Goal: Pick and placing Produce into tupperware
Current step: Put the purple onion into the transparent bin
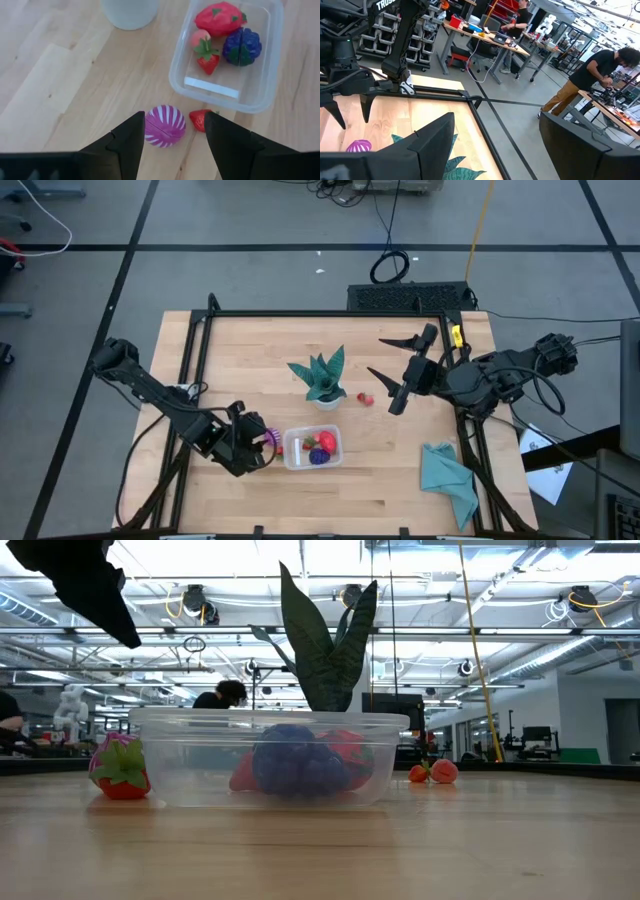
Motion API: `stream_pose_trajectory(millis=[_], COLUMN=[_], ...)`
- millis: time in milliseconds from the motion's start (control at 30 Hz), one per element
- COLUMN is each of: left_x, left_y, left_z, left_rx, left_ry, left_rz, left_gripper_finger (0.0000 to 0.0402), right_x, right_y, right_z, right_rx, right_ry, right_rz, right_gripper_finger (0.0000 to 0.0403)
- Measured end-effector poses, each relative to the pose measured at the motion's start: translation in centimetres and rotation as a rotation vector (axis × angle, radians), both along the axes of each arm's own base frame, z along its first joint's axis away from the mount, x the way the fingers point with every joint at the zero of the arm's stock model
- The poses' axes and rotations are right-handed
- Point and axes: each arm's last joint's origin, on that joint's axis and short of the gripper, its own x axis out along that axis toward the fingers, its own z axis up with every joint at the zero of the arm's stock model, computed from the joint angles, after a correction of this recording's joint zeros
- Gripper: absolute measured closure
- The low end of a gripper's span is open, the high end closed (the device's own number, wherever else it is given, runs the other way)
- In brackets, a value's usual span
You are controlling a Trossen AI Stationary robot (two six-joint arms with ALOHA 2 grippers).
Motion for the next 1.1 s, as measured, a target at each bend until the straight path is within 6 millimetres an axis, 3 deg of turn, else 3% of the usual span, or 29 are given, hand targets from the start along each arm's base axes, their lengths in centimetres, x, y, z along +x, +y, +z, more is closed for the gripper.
stream_pose_trajectory(millis=[167,567,1100], left_x=[0.0,-0.1,-0.9], left_y=[0.0,0.2,1.3], left_z=[0.0,-0.6,-5.8], left_rx=[0.004,0.061,-0.035], left_ry=[-0.002,-0.005,0.002], left_rz=[0.002,-0.01,0.014], left_gripper_finger=[0.0175,0.0058,0.005], right_x=[0.0,0.0,0.0], right_y=[0.0,0.0,0.0], right_z=[0.0,0.0,0.0], right_rx=[0.0,0.0,-0.011], right_ry=[0.0,0.0,0.003], right_rz=[0.0,0.0,0.003], right_gripper_finger=[0.0122,0.0122,0.0122])
